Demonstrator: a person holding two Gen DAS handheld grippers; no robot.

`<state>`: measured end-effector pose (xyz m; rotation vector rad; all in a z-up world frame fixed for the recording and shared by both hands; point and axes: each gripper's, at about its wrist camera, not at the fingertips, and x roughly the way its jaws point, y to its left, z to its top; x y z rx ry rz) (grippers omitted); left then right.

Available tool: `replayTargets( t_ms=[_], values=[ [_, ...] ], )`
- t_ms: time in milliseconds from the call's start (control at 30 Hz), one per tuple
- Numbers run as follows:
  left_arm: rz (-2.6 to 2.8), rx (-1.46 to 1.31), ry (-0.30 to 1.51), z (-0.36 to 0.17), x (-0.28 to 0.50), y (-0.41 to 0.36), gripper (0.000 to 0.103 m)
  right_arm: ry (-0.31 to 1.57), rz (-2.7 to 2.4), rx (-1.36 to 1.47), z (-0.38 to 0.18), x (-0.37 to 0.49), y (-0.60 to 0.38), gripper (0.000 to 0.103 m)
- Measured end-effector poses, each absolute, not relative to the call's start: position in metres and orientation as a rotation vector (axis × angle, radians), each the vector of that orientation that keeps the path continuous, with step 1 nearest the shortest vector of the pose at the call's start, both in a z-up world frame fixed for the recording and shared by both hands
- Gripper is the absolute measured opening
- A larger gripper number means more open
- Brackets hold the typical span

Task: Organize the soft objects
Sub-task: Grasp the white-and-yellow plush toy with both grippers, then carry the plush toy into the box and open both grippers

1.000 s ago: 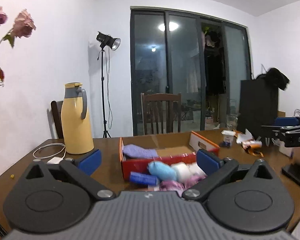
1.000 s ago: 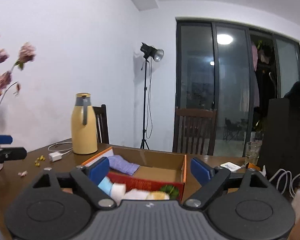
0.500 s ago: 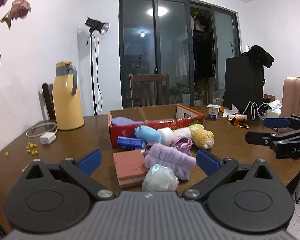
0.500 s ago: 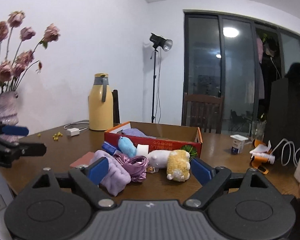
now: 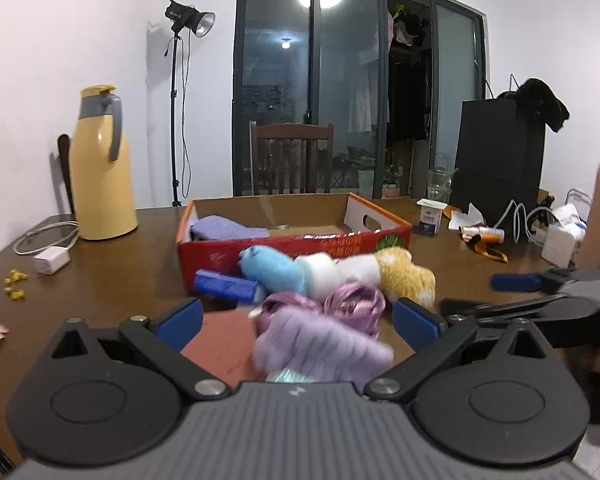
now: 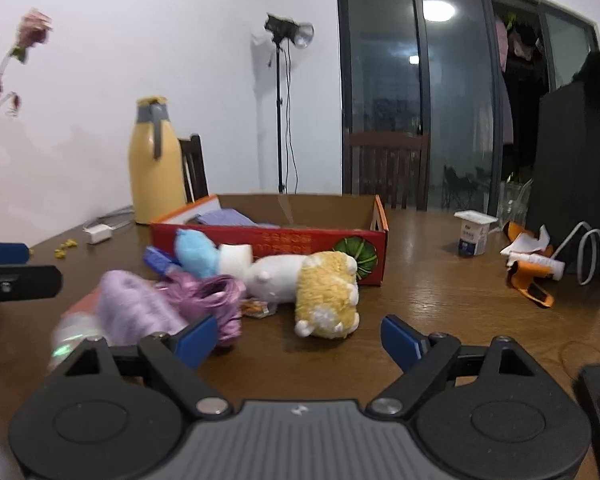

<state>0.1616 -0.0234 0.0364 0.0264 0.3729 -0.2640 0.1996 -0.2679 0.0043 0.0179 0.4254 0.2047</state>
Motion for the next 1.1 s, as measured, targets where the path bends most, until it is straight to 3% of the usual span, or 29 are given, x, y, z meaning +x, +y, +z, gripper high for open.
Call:
replayTargets(
  t_ms=[133,233,300,333,400,500,800,1100],
  values=[
    [-0.287,-0.004,0.367,0.037,0.187,-0.043,0.103,0.487,0.193,0.006,-0.003,0.261,-0.269,0.077],
    [-0.286,-0.003,0.379,0.035,0.199,-0.057,0.102,0.545,0.217,0.032,-0.010,0.296,-0.272,0.061],
    [-0.296,0.002,0.393,0.032,0.202,-0.063,0.096,0.589,0.246,0.064,-0.016,0.310,-0.276,0.049],
    [-0.298,0.000,0.387,0.031,0.202,-0.065,0.094,0.595,0.256,0.072,-0.017,0.312,-0.278,0.049],
    [-0.303,0.006,0.397,0.030,0.200,-0.070,0.079,0.598,0.260,0.090,-0.018,0.305,-0.283,0.046],
    [-0.350,0.015,0.430,0.029,0.187,-0.079,0.070,0.586,0.244,0.090,-0.017,0.276,-0.293,0.046],
    [-0.502,-0.055,0.609,-0.011,0.177,-0.112,0.069,0.580,0.279,0.178,-0.021,0.165,-0.326,0.047],
    [-0.532,-0.214,0.696,-0.023,0.210,-0.108,0.067,0.564,0.312,0.179,-0.018,0.155,-0.338,0.050]
  ],
)
